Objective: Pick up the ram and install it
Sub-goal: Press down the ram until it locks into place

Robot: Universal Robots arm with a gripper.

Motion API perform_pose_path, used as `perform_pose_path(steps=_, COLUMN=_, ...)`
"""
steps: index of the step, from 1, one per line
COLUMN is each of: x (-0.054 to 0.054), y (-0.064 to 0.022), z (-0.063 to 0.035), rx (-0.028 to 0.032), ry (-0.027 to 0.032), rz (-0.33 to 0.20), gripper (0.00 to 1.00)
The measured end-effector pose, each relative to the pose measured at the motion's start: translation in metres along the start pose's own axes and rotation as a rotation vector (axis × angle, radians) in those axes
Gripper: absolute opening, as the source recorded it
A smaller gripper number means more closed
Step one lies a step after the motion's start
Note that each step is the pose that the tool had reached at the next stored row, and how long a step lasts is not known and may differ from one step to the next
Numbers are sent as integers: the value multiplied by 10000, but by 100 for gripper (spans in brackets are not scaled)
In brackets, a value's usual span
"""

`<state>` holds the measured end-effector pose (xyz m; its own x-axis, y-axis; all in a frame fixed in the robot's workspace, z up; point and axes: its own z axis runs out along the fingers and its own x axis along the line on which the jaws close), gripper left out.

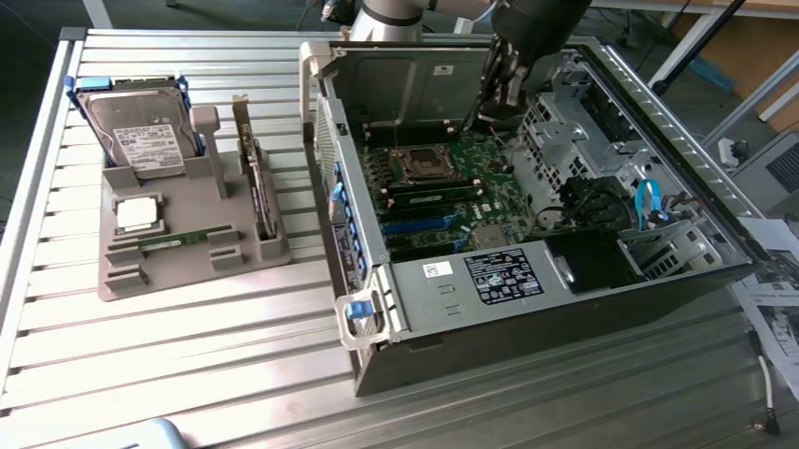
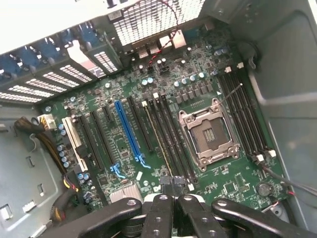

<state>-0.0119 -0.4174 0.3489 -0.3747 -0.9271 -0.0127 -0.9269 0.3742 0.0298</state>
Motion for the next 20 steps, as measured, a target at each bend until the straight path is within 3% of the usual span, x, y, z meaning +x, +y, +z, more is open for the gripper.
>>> perform_pose_path(steps=6, x=0, y=0, z=0, rx=7, ry=-16, rz=533, gripper=10)
perform_pose_path(steps=20, x=0, y=0, z=0, rx=31, ry=-74, rz=2480, gripper=10)
